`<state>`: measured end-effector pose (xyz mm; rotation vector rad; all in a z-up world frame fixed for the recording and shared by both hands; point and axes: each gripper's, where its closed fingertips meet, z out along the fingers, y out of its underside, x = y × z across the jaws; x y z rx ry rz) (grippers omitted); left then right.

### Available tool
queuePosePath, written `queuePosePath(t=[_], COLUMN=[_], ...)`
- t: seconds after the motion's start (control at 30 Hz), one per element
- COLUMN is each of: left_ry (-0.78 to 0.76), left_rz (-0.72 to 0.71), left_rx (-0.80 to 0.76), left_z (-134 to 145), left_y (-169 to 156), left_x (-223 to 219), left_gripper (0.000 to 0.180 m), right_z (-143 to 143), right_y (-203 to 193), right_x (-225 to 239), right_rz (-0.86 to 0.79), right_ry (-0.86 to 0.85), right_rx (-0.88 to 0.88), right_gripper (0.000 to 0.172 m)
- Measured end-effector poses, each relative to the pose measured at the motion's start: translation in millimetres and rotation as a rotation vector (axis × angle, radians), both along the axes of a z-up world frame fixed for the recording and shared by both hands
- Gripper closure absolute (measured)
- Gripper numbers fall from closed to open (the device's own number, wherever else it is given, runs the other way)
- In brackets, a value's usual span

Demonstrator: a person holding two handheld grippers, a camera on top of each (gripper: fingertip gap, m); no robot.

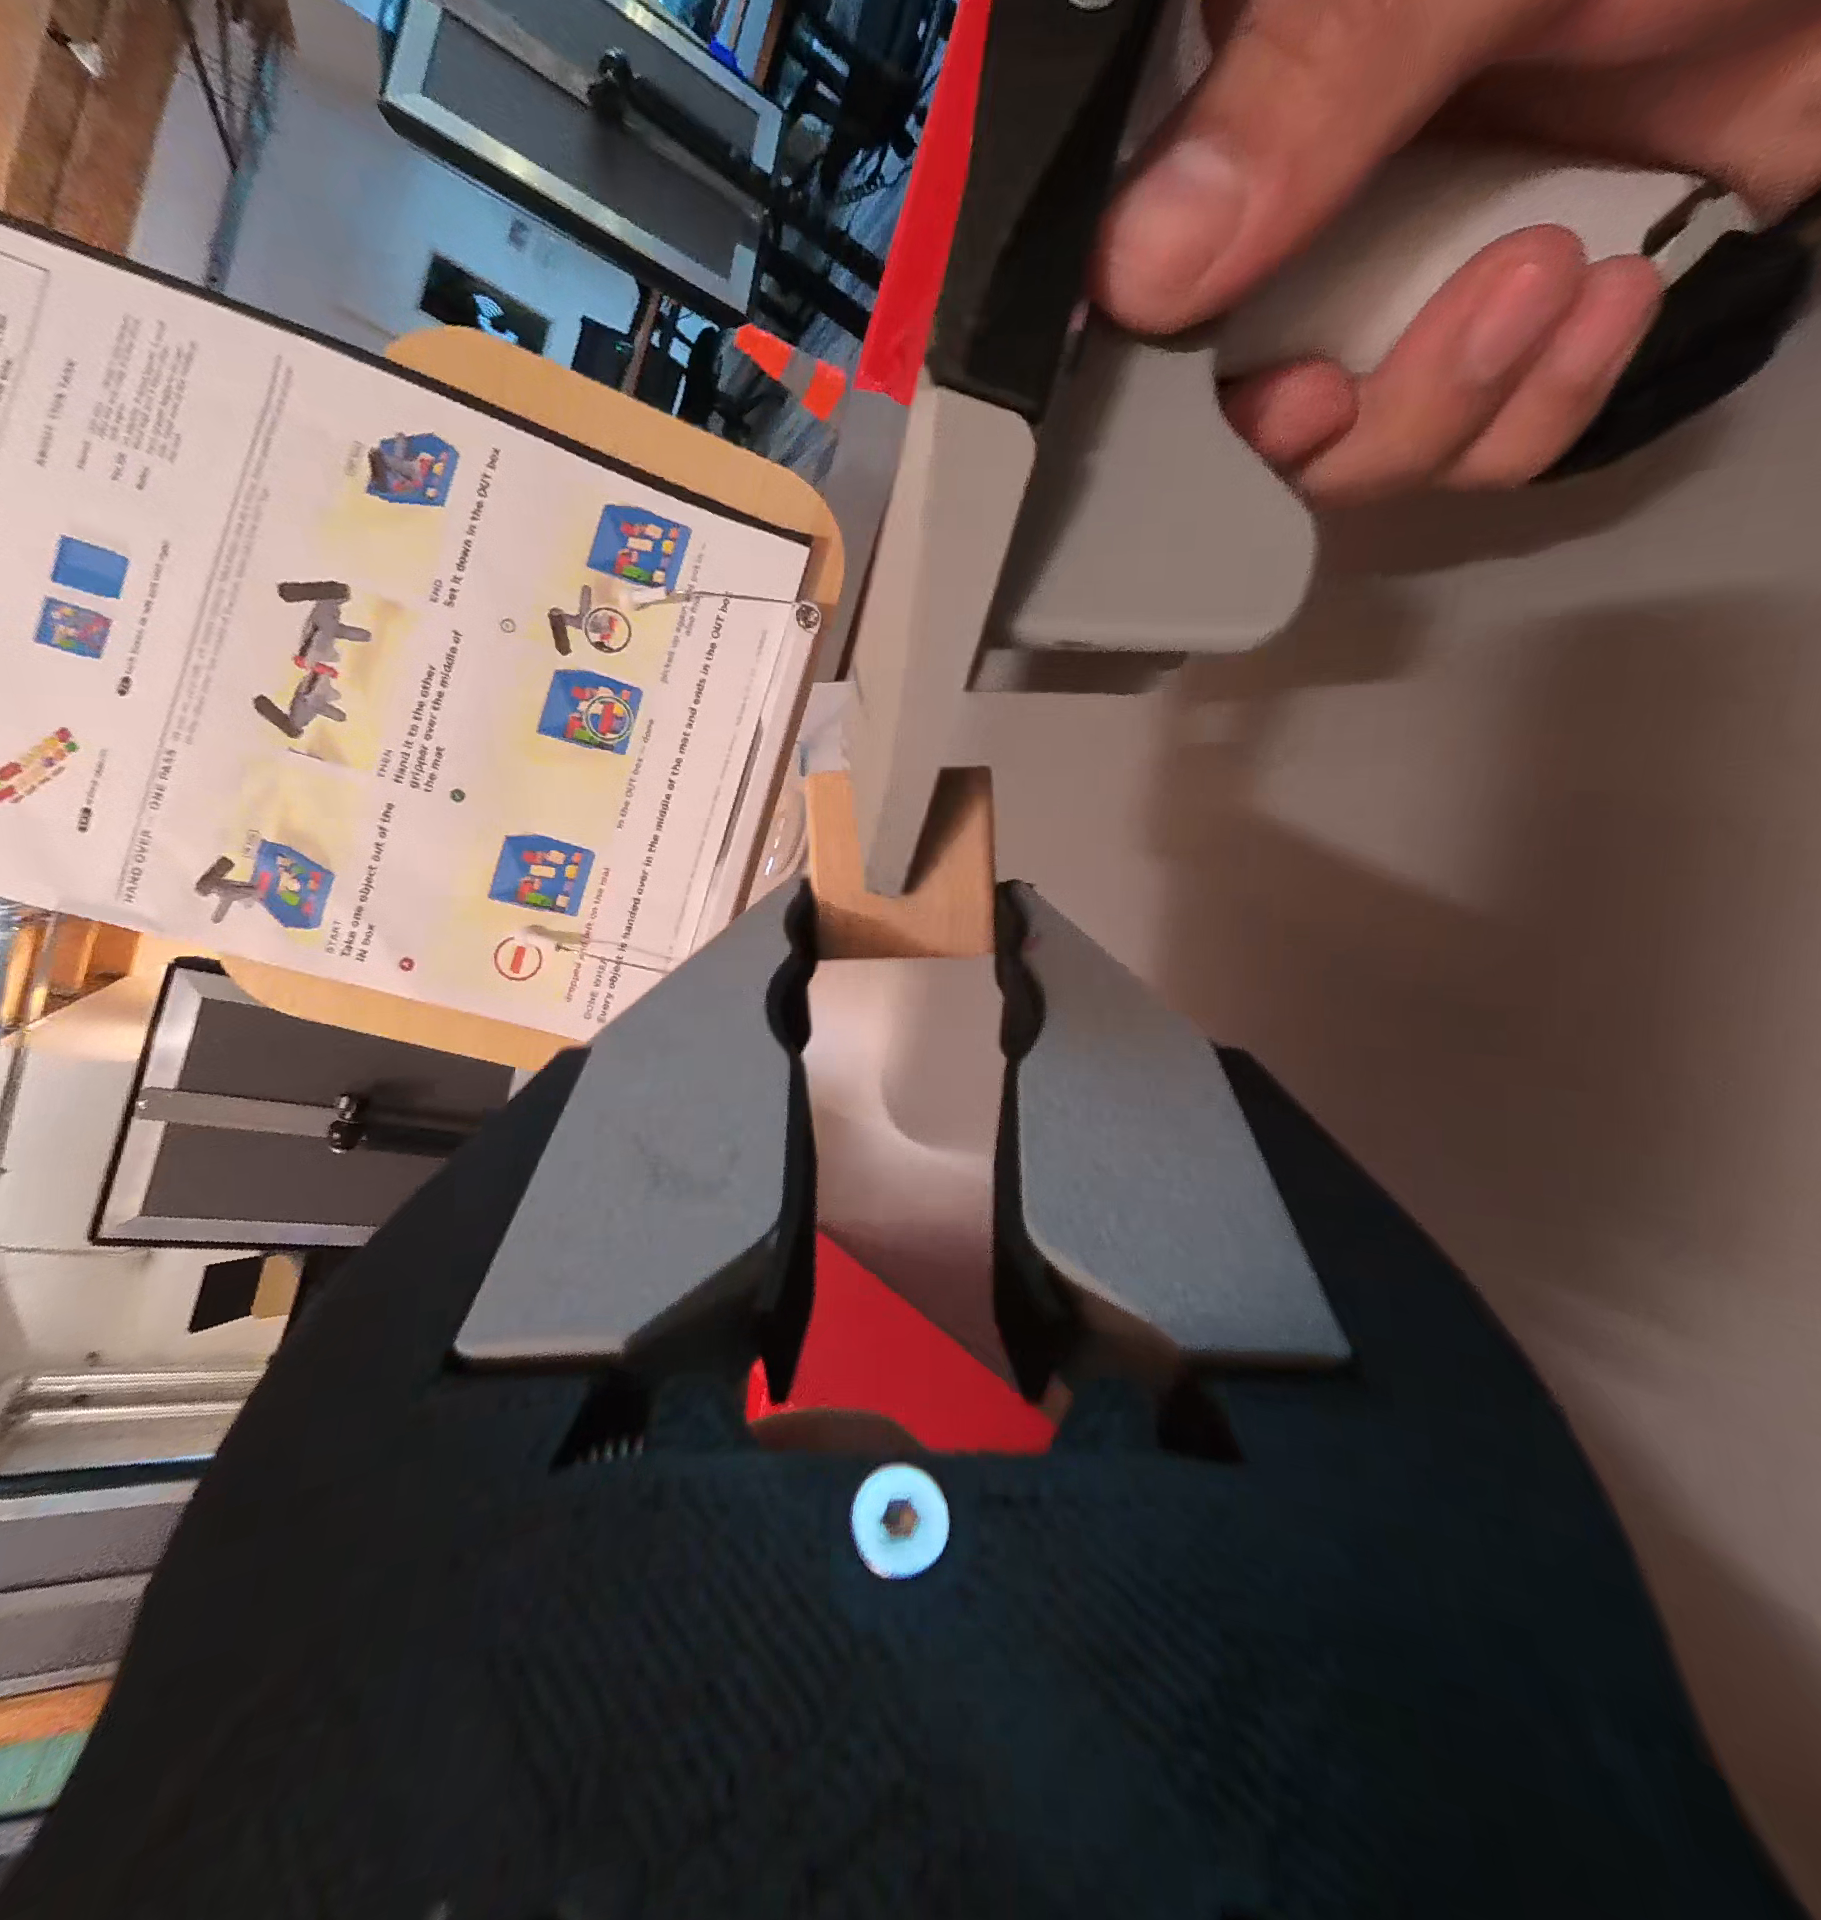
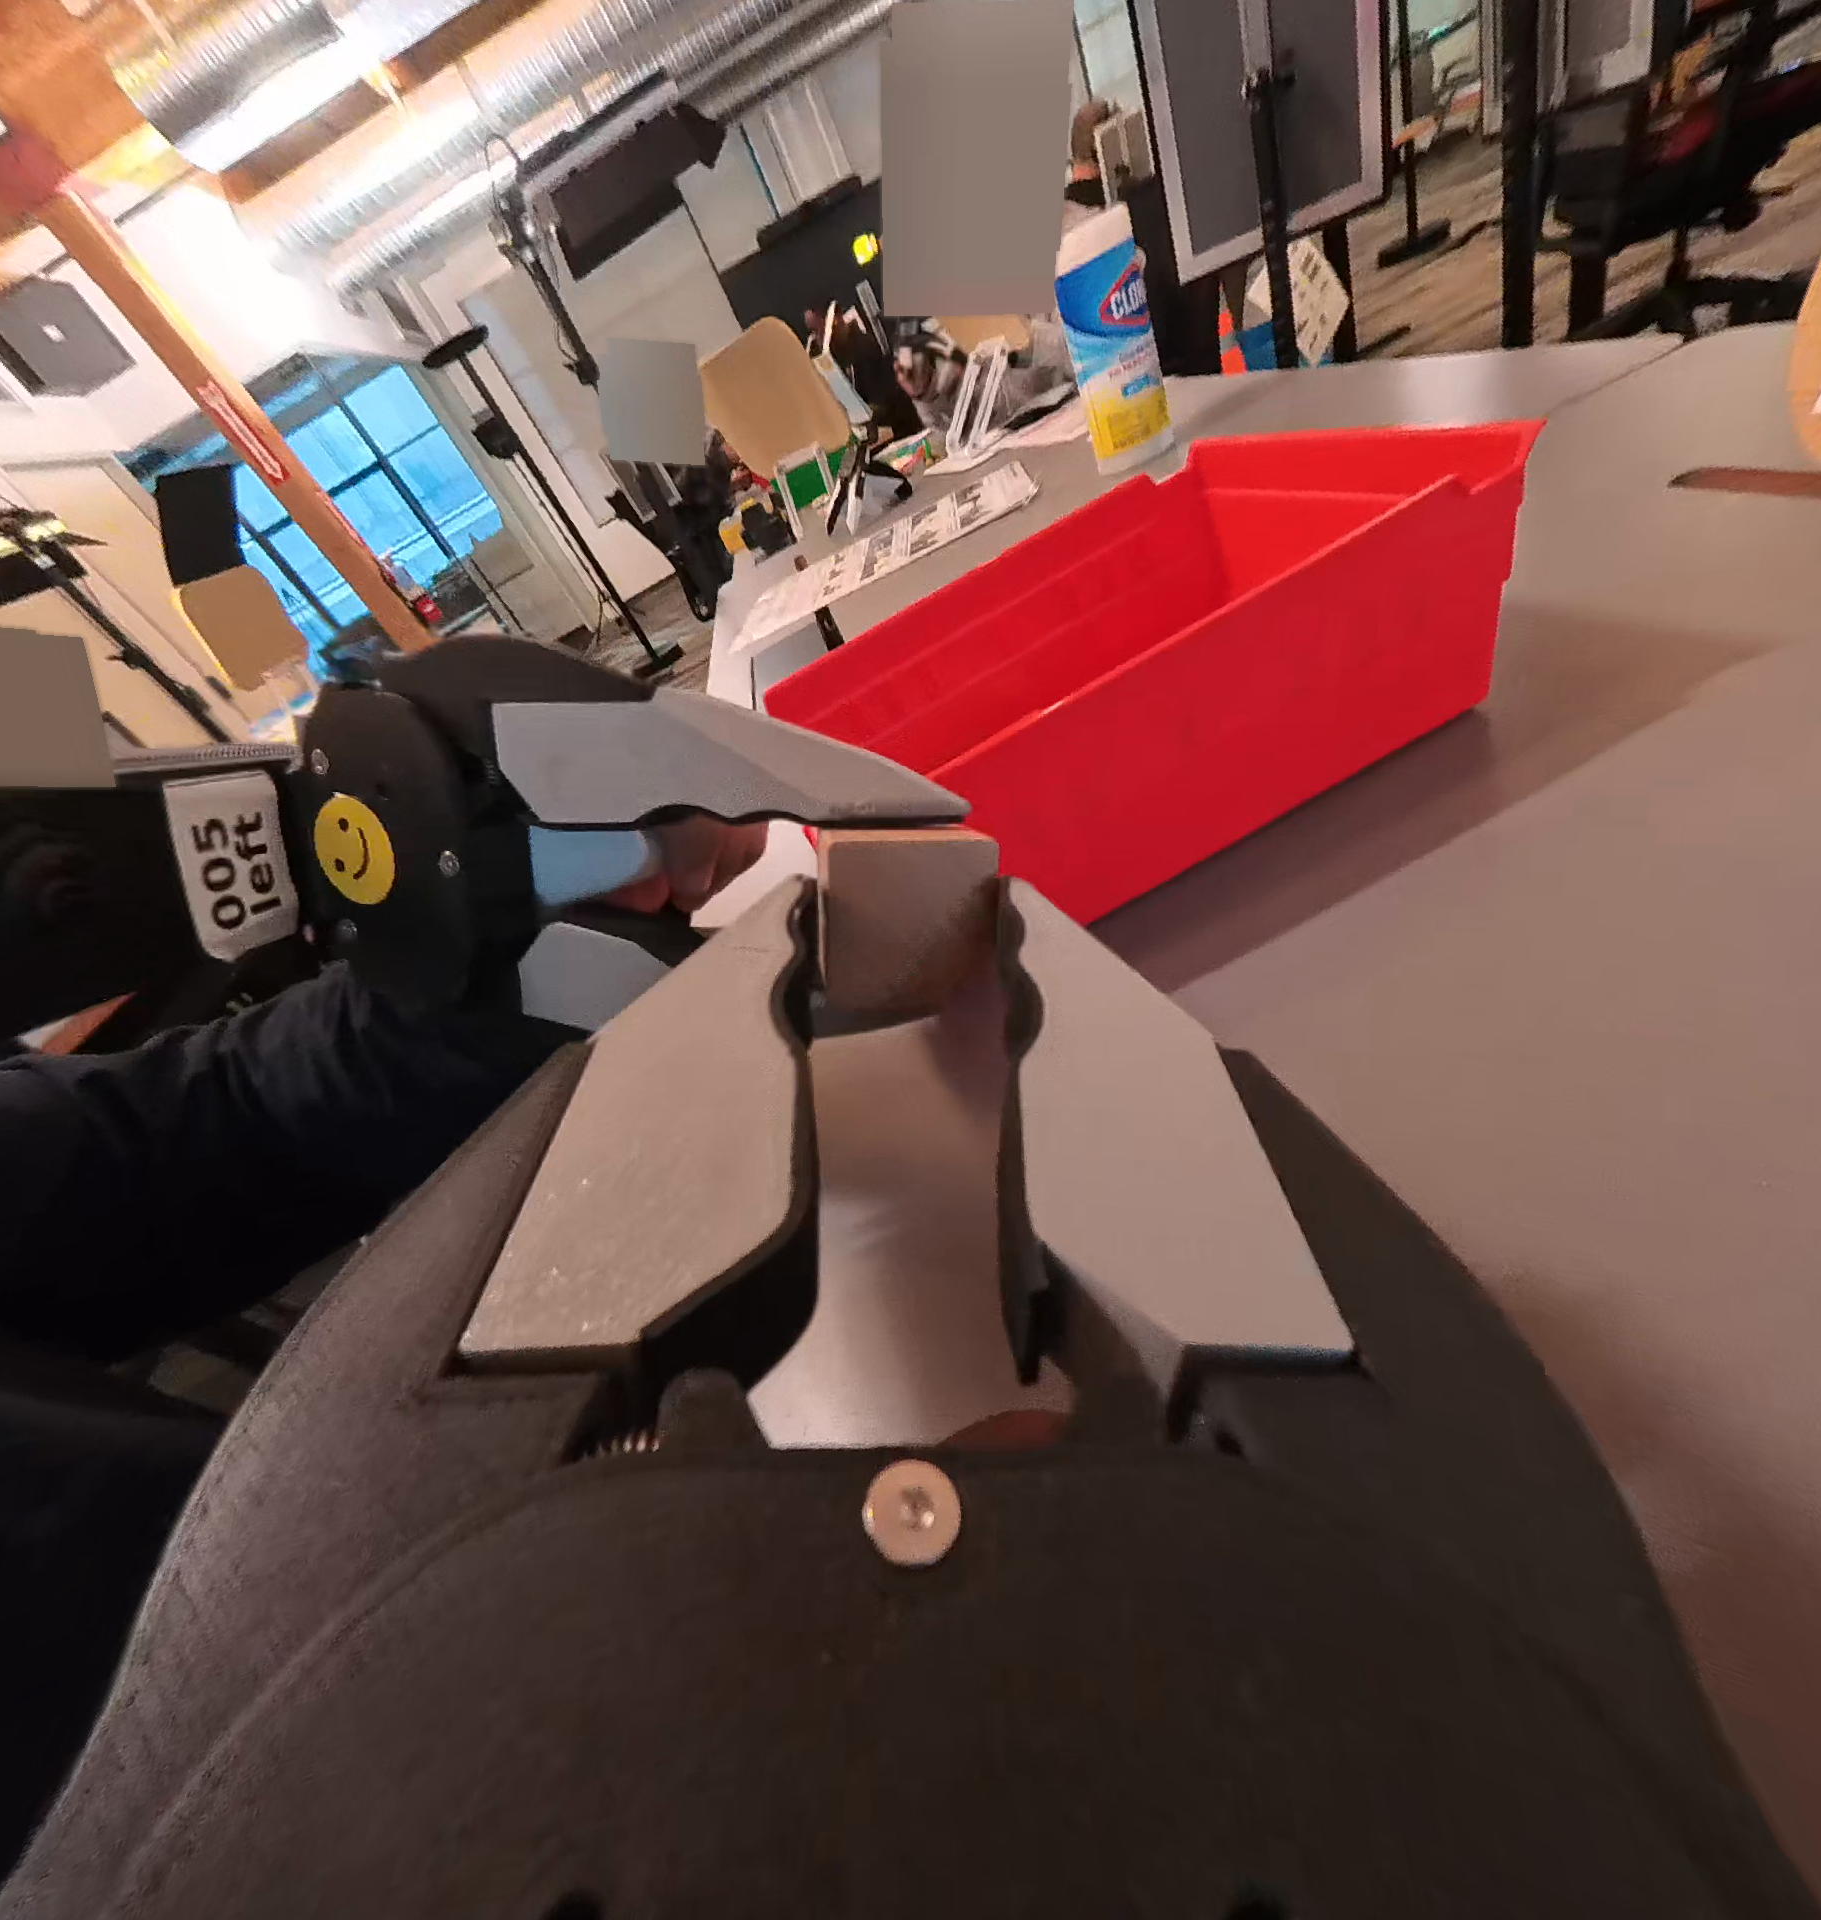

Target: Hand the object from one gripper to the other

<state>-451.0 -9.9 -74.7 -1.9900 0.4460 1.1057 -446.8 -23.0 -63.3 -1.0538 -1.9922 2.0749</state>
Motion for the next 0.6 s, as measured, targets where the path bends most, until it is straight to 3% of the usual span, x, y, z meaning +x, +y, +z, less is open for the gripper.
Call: queuePosePath(t=[0.33, 0.4, 0.5, 0.6], left_ry=[0.048, -0.022, -0.306, -0.413], left_rz=[-0.022, -0.032, -0.013, 0.012], left_rx=[0.002, 0.018, -0.02, -0.023], left_z=[0.1, -7.3, -37.2, -54.9], left_y=[2.2, 1.1, -3.2, -11.2], left_x=[4.4, 7.0, 15.3, 22.7], left_gripper=[0.15, 0.146, 0.129, 0.118], right_z=[-9.0, -10.0, 13.7, 36.8], right_y=[-5.2, 0.2, 31.0, 112.4], right_x=[4.6, 4.0, 7.7, 0.1], right_rz=[-0.019, -0.073, -0.19, -0.407], right_ry=[0.006, 0.017, 0.064, 0.084], right_rx=[0.108, 0.198, 0.273, 0.461], right_gripper=[0.14, 0.14, 0.14, 0.14])
